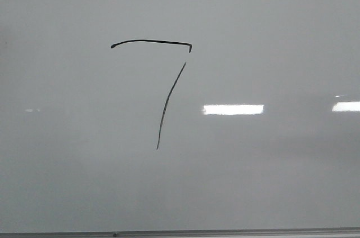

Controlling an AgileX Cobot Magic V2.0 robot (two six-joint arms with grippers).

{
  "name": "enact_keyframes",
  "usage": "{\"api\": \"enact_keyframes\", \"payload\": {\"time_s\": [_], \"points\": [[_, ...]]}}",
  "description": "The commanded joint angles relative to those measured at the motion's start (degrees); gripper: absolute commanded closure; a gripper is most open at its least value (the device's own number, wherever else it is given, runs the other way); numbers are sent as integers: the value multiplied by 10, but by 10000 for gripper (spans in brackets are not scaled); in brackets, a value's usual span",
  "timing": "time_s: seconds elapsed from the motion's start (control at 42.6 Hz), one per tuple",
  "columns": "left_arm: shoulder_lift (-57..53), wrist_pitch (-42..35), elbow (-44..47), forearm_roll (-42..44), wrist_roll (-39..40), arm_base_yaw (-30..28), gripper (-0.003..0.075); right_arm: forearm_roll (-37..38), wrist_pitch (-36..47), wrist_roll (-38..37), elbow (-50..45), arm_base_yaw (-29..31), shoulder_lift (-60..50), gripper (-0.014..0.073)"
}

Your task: Write number 7 on whiteboard

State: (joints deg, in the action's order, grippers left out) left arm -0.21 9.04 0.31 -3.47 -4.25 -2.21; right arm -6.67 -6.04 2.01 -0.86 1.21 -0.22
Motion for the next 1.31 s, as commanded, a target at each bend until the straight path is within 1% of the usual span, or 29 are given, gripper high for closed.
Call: {"api": "enact_keyframes", "payload": {"time_s": [0.0, 0.164, 1.291], "points": [[-8, -45, 3, -6, 2, -1, 741, 18, 19, -27, -3, 13, -14, 662], [-8, -45, 3, -6, 2, -1, 741, 21, -14, -24, -4, 13, -15, 662], [-8, -45, 3, -6, 2, -1, 741, 20, -12, -24, -4, 13, -15, 662]]}}
